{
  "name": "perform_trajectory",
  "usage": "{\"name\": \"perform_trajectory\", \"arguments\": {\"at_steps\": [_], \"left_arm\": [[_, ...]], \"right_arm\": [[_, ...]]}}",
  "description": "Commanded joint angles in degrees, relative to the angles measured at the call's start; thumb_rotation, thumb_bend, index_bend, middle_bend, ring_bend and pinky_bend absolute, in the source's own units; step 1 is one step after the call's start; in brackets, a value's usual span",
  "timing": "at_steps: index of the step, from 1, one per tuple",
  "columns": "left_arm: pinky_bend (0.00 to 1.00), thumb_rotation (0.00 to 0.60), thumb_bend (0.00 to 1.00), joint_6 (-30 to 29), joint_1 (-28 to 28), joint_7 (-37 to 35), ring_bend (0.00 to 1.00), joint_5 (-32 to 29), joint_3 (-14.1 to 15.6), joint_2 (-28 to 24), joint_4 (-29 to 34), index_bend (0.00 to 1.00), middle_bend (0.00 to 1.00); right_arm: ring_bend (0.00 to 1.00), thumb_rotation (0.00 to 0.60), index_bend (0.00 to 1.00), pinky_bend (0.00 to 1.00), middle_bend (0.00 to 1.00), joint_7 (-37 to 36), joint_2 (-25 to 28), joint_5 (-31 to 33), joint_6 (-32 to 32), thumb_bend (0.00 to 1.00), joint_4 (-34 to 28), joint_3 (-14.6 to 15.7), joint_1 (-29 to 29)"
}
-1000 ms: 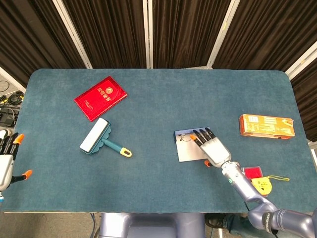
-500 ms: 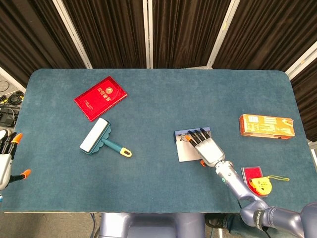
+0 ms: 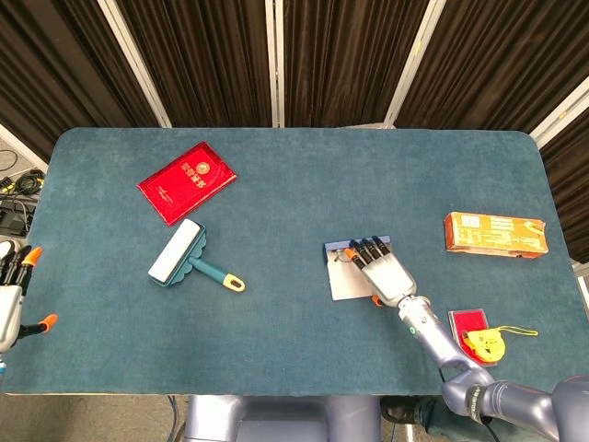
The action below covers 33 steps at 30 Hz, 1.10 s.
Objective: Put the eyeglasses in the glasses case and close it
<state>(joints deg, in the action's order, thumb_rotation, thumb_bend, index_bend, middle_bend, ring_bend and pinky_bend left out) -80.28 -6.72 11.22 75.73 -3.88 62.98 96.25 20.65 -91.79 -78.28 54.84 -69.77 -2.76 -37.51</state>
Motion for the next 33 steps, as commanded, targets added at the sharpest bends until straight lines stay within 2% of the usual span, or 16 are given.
{"name": "perform_trajectory", "arguments": {"at_steps": [1, 16, 23, 25, 30, 33], "left_arm": [[0.00, 0.600, 0.00, -0.03, 0.01, -0.04, 0.00, 0.01, -0.02, -0.02, 0.03, 0.00, 0.00], [0.00, 0.600, 0.00, 0.12, -0.05, 0.04, 0.00, -0.05, 0.03, 0.02, -0.03, 0.00, 0.00], [0.00, 0.600, 0.00, 0.13, -0.04, 0.10, 0.00, -0.10, 0.04, 0.02, -0.01, 0.00, 0.00], [0.00, 0.600, 0.00, 0.13, -0.05, 0.12, 0.00, -0.15, 0.01, 0.03, -0.03, 0.00, 0.00], [0.00, 0.600, 0.00, 0.20, -0.07, 0.03, 0.00, -0.24, -0.01, 0.00, -0.06, 0.00, 0.00], [0.00, 0.600, 0.00, 0.23, -0.09, 0.06, 0.00, -0.21, 0.00, -0.01, -0.06, 0.00, 0.00]], "right_arm": [[0.00, 0.600, 0.03, 0.00, 0.00, 0.32, -0.38, 0.03, -0.23, 0.07, 0.48, 0.09, 0.02], [0.00, 0.600, 0.04, 0.00, 0.00, 0.08, -1.71, 0.00, -0.69, 0.07, 2.34, -0.20, 0.02], [0.00, 0.600, 0.10, 0.00, 0.00, -0.49, -1.91, -0.41, -0.54, 0.08, 2.75, -0.31, 0.04], [0.00, 0.600, 0.13, 0.00, 0.00, -0.72, -1.91, -0.56, -0.39, 0.12, 2.72, -0.39, 0.04], [0.00, 0.600, 0.20, 0.00, 0.00, -1.09, -1.89, -0.93, 0.00, 0.28, 2.75, -0.51, 0.09], [0.00, 0.600, 0.24, 0.00, 0.00, -1.27, -1.87, -1.04, 0.20, 0.32, 2.75, -0.57, 0.17]]}}
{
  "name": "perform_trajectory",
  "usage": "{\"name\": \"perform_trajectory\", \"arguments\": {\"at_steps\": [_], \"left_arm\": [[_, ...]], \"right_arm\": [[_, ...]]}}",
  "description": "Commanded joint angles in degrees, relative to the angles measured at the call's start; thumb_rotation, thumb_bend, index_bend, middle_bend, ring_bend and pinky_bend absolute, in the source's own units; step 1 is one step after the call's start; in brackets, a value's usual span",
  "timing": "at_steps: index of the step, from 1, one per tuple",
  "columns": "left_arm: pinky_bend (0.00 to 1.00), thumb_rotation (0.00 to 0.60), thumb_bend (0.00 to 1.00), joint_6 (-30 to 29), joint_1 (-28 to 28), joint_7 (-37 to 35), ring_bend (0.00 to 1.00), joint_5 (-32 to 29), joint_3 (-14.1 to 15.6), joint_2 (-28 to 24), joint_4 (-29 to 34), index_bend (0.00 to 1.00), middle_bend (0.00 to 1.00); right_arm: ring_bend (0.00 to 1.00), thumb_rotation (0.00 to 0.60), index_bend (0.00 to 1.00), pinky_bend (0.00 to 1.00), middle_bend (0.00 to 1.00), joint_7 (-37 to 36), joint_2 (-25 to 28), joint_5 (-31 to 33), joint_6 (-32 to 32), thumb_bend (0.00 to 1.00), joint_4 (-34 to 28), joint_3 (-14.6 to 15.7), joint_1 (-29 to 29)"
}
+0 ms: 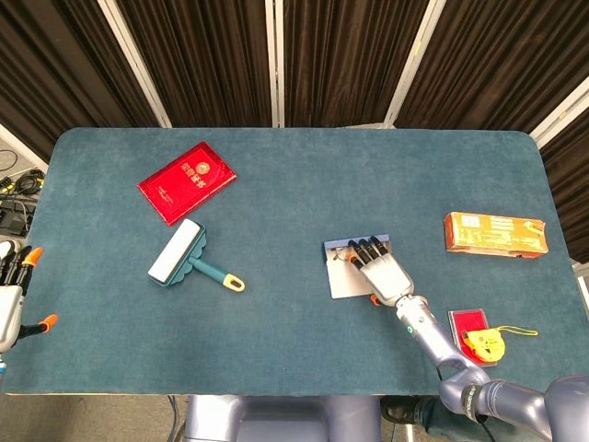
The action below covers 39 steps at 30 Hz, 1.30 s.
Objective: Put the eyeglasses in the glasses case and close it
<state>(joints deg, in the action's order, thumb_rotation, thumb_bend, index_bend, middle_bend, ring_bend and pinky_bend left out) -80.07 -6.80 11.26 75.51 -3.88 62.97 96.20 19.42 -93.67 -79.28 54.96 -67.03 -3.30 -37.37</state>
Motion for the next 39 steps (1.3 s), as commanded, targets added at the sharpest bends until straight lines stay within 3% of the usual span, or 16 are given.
{"name": "perform_trajectory", "arguments": {"at_steps": [1, 17, 39], "left_arm": [[0.00, 0.600, 0.00, 0.02, -0.01, 0.01, 0.00, 0.05, 0.03, 0.00, 0.02, 0.00, 0.00], [0.00, 0.600, 0.00, 0.26, -0.13, -0.08, 0.00, -0.22, -0.06, 0.04, -0.17, 0.00, 0.00], [0.00, 0.600, 0.00, 0.57, -0.27, -0.05, 0.00, -0.64, -0.14, 0.07, -0.30, 0.00, 0.00]], "right_arm": [[0.00, 0.600, 0.25, 0.00, 0.00, -0.17, 0.00, -0.06, 0.17, 0.33, 0.01, -0.07, 0.08], [0.00, 0.600, 0.30, 0.00, 0.00, -1.77, -0.53, -0.88, 0.58, 0.38, 0.79, -0.31, 0.05], [0.00, 0.600, 0.34, 0.00, 0.00, -3.34, -1.61, -0.60, 0.06, 0.39, 2.74, -1.09, -0.38]]}}
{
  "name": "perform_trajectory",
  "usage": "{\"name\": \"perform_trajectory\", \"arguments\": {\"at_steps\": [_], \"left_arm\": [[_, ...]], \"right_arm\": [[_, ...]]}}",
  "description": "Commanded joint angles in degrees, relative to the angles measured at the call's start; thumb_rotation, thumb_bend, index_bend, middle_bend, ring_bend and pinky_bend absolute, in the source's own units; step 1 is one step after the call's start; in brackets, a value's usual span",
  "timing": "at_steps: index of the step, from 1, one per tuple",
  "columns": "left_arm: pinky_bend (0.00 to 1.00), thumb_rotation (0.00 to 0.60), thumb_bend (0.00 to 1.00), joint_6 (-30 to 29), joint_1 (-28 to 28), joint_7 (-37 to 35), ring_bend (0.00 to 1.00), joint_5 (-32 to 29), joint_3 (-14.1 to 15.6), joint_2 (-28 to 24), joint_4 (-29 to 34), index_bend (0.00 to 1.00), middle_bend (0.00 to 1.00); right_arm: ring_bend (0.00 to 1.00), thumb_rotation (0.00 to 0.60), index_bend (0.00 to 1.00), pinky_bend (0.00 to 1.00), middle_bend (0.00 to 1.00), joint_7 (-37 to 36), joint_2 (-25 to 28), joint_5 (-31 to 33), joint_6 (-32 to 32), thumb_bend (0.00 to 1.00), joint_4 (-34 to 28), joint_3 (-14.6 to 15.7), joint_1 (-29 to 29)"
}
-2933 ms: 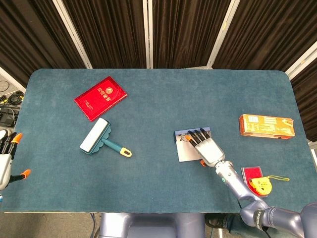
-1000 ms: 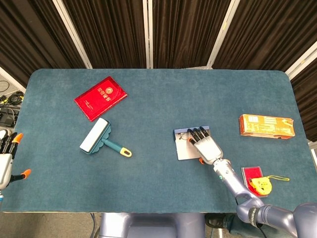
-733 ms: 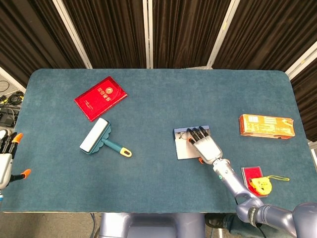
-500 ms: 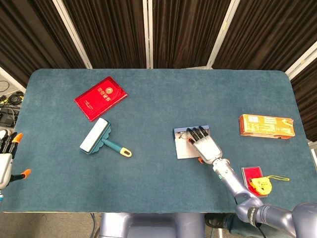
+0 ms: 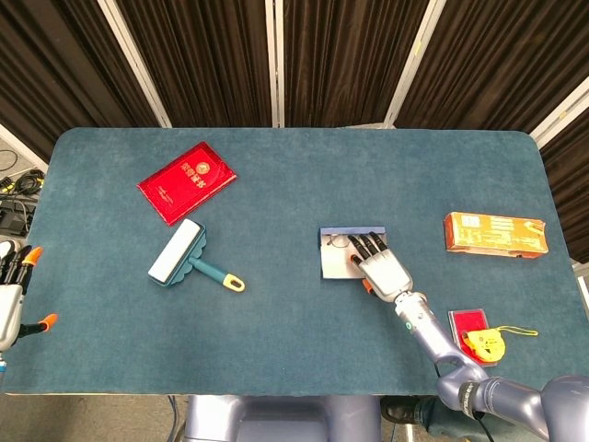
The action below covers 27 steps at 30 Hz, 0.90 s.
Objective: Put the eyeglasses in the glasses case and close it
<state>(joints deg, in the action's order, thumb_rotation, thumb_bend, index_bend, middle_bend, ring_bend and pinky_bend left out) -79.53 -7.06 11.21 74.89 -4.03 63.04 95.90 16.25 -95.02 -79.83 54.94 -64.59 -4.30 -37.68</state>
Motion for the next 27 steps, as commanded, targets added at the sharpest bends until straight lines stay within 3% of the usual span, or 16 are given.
{"name": "perform_trajectory", "arguments": {"at_steps": [1, 9, 17, 27], "left_arm": [[0.00, 0.600, 0.00, 0.06, -0.02, 0.03, 0.00, -0.04, 0.01, 0.02, -0.02, 0.00, 0.00], [0.00, 0.600, 0.00, 0.07, -0.05, 0.05, 0.00, -0.14, -0.03, 0.04, -0.04, 0.00, 0.00], [0.00, 0.600, 0.00, 0.17, -0.08, -0.20, 0.00, -0.14, -0.03, -0.04, -0.02, 0.00, 0.00], [0.00, 0.600, 0.00, 0.80, -0.31, 0.03, 0.00, -0.20, 0.20, 0.14, -0.09, 0.00, 0.00]], "right_arm": [[0.00, 0.600, 0.34, 0.00, 0.00, -0.34, -0.39, -0.12, 0.20, 0.39, 0.45, -0.17, -0.10], [0.00, 0.600, 0.47, 0.00, 0.02, -1.98, -1.56, -1.05, 1.57, 0.44, 2.25, -0.80, -0.44], [0.00, 0.600, 0.62, 0.00, 0.06, -4.07, -0.03, -4.32, 4.05, 0.45, 1.65, 0.93, 0.29], [0.00, 0.600, 0.66, 0.00, 0.07, -3.10, 11.23, -12.40, 6.03, 0.49, -9.53, 7.23, 1.31]]}}
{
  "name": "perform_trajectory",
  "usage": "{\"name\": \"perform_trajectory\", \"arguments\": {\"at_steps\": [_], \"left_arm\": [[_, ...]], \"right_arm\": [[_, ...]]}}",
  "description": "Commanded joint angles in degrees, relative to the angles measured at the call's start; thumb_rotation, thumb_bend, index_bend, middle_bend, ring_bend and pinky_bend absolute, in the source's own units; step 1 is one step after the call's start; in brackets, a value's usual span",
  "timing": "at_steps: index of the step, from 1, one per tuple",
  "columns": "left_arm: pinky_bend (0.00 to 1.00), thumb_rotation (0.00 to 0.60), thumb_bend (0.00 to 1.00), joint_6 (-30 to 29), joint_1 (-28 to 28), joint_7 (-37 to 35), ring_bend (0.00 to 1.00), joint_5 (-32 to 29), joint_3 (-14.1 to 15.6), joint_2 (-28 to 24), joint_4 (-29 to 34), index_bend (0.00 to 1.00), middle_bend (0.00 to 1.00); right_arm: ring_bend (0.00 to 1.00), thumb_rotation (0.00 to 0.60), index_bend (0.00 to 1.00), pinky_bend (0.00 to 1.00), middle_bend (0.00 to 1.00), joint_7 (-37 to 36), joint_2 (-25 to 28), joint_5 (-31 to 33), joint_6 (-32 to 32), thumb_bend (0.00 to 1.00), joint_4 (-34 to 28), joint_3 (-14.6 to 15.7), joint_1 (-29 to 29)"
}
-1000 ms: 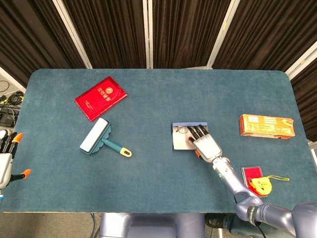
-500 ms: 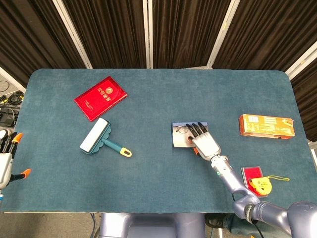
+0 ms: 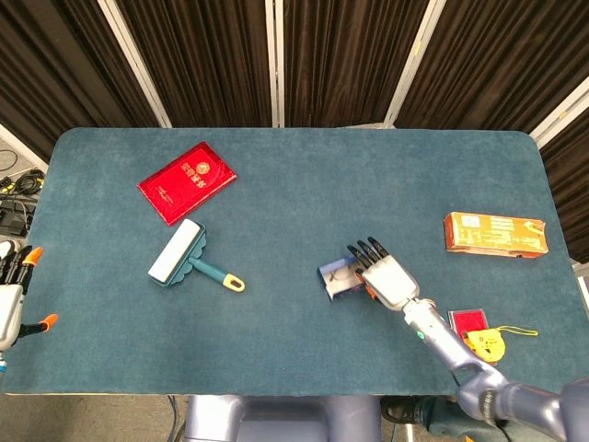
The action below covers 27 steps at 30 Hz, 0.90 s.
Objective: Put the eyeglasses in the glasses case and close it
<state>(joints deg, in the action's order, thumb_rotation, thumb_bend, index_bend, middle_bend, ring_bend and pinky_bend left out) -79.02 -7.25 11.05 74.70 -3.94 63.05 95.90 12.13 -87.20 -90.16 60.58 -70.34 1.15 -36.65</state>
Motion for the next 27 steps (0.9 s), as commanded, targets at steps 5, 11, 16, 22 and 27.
{"name": "perform_trajectory", "arguments": {"at_steps": [5, 11, 16, 22, 27], "left_arm": [[0.00, 0.600, 0.00, 0.68, -0.33, 0.67, 0.00, -0.10, 0.23, 0.36, -0.15, 0.00, 0.00], [0.00, 0.600, 0.00, 0.73, -0.30, 0.58, 0.00, -0.43, 0.17, 0.33, -0.18, 0.00, 0.00], [0.00, 0.600, 0.00, 0.99, -0.41, 0.52, 0.00, -0.54, 0.18, 0.31, -0.29, 0.00, 0.00], [0.00, 0.600, 0.00, 1.36, -0.56, 0.21, 0.00, -0.70, 0.15, 0.22, -0.47, 0.00, 0.00], [0.00, 0.600, 0.00, 1.35, -0.60, 0.05, 0.00, -0.64, 0.13, 0.19, -0.56, 0.00, 0.00]], "right_arm": [[0.00, 0.600, 0.65, 0.00, 0.06, 4.42, 6.10, -2.06, -1.17, 0.50, -8.47, 1.71, -0.33], [0.00, 0.600, 0.65, 0.00, 0.06, 9.13, 4.81, -0.09, -4.61, 0.51, -10.21, 0.07, -1.90], [0.00, 0.600, 0.64, 0.00, 0.06, 12.64, 2.88, 2.41, -6.84, 0.51, -9.70, -1.37, -2.77], [0.00, 0.600, 0.63, 0.00, 0.05, 15.44, 1.99, 6.69, -8.58, 0.51, -10.20, -3.03, -2.98], [0.00, 0.600, 0.21, 0.00, 0.01, 16.61, 1.23, 8.10, -7.67, 0.28, -9.76, -3.77, -2.64]]}}
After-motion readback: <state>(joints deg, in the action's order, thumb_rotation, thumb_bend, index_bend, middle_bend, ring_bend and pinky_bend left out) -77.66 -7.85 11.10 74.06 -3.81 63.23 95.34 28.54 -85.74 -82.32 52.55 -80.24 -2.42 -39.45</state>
